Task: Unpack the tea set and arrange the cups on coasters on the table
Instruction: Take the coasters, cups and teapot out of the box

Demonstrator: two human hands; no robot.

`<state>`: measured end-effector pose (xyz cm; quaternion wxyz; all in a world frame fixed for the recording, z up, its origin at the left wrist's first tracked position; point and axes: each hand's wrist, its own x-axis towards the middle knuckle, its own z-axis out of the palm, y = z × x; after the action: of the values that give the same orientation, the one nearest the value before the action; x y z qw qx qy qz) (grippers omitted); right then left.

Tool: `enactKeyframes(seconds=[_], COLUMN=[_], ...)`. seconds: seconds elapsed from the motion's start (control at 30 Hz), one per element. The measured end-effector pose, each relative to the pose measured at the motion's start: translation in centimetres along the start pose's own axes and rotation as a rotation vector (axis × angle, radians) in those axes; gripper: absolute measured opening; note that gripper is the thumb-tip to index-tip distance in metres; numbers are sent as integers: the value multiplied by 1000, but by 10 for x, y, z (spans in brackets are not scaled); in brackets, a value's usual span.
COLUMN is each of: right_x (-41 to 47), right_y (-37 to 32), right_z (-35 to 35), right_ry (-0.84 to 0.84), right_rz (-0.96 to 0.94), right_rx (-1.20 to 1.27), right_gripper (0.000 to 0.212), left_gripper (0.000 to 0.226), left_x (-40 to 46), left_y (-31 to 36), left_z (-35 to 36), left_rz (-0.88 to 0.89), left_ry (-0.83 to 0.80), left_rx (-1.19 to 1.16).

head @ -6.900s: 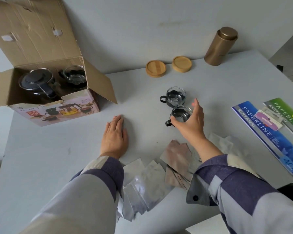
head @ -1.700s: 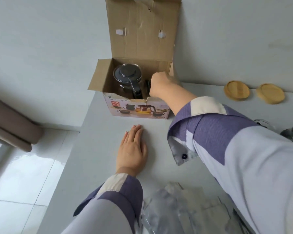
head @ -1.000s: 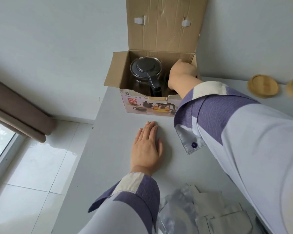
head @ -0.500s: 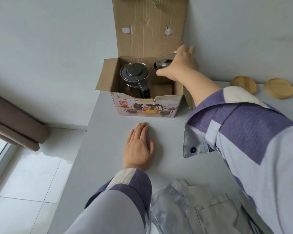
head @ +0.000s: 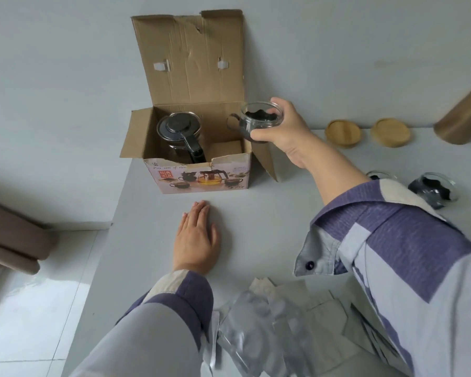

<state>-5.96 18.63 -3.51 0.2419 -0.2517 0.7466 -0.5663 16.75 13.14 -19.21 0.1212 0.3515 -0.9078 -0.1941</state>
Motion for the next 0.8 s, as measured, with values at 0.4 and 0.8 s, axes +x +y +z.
enactKeyframes(seconds=[0.4, 0.8], right_x=[-83, -135], right_y=[39, 108], right_z=[-125, -254], right_ry=[-243, 150], right_rz=[139, 191], right_rx=[871, 665], right_gripper=[52, 51], left_gripper=[51, 50], left_x=[-9, -30], left_y=[115, 229], left_z=[28, 93], left_rz=[210, 281], left_ry=[-121, -243], left_rx=[47, 57])
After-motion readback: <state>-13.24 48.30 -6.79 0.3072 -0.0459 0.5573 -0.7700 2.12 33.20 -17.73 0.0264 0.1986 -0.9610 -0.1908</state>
